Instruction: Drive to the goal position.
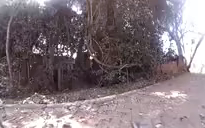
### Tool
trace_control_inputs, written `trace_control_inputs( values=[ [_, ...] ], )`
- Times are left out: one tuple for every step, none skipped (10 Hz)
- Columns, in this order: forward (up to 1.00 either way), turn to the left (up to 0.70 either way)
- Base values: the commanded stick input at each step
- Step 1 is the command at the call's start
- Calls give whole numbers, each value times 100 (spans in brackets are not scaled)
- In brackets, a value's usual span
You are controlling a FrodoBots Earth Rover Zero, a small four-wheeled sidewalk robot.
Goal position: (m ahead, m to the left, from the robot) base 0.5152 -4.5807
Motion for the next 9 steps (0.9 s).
trace_control_inputs(
  values=[
    [0, -70],
    [0, -70],
    [0, -70],
    [0, -70],
    [0, -70],
    [0, -70],
    [0, -70],
    [0, -70],
    [0, -70]
  ],
)
